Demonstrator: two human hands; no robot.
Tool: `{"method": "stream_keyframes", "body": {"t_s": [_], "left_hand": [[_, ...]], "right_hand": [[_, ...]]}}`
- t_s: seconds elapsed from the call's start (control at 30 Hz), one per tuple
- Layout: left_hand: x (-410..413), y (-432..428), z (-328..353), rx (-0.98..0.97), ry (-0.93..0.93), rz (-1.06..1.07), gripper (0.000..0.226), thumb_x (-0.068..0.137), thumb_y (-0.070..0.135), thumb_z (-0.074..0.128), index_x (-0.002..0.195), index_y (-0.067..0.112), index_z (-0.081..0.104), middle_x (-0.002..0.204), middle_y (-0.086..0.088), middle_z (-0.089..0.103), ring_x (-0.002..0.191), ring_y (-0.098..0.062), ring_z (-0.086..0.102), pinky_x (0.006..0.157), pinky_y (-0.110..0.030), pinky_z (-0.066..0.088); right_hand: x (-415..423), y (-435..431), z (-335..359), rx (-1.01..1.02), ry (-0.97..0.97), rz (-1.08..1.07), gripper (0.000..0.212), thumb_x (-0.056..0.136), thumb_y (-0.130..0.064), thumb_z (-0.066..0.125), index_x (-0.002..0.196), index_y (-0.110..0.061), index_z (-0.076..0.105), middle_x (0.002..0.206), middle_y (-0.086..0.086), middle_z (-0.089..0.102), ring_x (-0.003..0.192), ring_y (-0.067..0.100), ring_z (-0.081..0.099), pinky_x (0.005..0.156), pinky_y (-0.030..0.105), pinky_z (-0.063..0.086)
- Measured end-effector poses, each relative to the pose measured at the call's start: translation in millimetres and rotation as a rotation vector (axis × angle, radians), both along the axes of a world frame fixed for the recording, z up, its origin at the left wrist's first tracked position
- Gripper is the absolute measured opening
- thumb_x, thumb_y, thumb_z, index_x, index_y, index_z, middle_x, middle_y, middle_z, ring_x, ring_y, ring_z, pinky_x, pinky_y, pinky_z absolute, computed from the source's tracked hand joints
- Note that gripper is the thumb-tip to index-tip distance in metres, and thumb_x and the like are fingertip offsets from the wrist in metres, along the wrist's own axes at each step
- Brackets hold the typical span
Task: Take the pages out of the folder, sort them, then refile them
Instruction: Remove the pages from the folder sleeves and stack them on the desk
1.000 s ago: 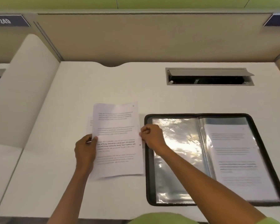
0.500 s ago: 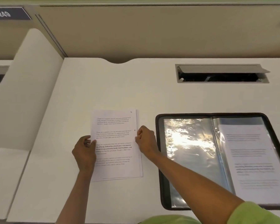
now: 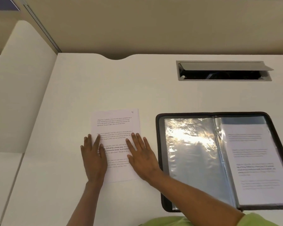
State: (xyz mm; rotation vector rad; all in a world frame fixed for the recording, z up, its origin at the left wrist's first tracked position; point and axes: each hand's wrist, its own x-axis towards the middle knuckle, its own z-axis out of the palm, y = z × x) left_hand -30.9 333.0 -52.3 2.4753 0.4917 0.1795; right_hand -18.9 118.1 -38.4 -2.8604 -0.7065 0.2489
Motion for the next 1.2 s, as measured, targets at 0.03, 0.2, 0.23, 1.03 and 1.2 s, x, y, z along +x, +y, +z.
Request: {"method": "stream_keyframes", "body": {"t_s": [0.03, 0.2, 0.23, 1.03, 1.2], "left_hand": [[0.7, -2.4, -0.2, 0.01, 0.003, 0.001, 0.043, 0.109, 0.017, 0.048, 0.151, 0.018, 0.054, 0.169, -0.013, 0.031, 0.161, -0.024, 0.016, 0.131, -0.047, 0.009], [5.5, -14.4, 4.5, 0.077, 0.036, 0.027, 0.044, 0.11, 0.02, 0.046, 0.153, 0.017, 0.051, 0.17, -0.014, 0.028, 0.161, -0.027, 0.016, 0.13, -0.056, 0.007], [6.3, -17.8, 7.7, 0.097, 0.028, 0.035, 0.045, 0.11, 0.024, 0.043, 0.154, 0.017, 0.049, 0.17, -0.015, 0.027, 0.161, -0.028, 0.015, 0.129, -0.057, 0.005], [-67.2, -463.1, 9.4, 0.285, 0.083, -1.183, 0.064, 0.112, 0.046, 0.028, 0.168, 0.022, 0.01, 0.175, -0.006, -0.01, 0.161, -0.025, -0.015, 0.129, -0.058, 0.005], [-71.7, -481.2, 7.0, 0.344, 0.083, -1.128, 0.065, 0.111, 0.046, 0.032, 0.168, 0.023, 0.01, 0.175, -0.008, -0.007, 0.161, -0.027, -0.014, 0.128, -0.061, 0.004]], "right_hand": [[0.3, -2.8, -0.8, -0.008, 0.007, -0.008, 0.063, 0.109, -0.04, 0.034, 0.163, -0.014, 0.015, 0.169, 0.017, 0.01, 0.157, 0.032, 0.009, 0.125, 0.052, 0.02], [6.2, -14.6, -0.4, 0.013, 0.037, -0.015, 0.065, 0.11, -0.045, 0.028, 0.164, -0.015, 0.007, 0.171, 0.013, 0.001, 0.158, 0.027, 0.003, 0.126, 0.051, 0.017], [6.7, -17.5, 3.6, 0.025, 0.036, -0.016, 0.066, 0.11, -0.045, 0.028, 0.164, -0.015, 0.006, 0.171, 0.013, 0.0, 0.158, 0.027, 0.002, 0.126, 0.05, 0.016], [-175.0, -377.1, 2.1, -0.049, 0.048, -1.038, 0.064, 0.108, -0.047, 0.016, 0.164, -0.024, -0.003, 0.171, 0.012, -0.007, 0.158, 0.024, -0.008, 0.129, 0.05, 0.009], [-188.9, -387.4, 5.7, -0.07, 0.066, -1.192, 0.071, 0.105, -0.058, 0.014, 0.163, -0.025, -0.008, 0.167, 0.027, -0.009, 0.157, 0.037, -0.006, 0.128, 0.051, 0.0]]}}
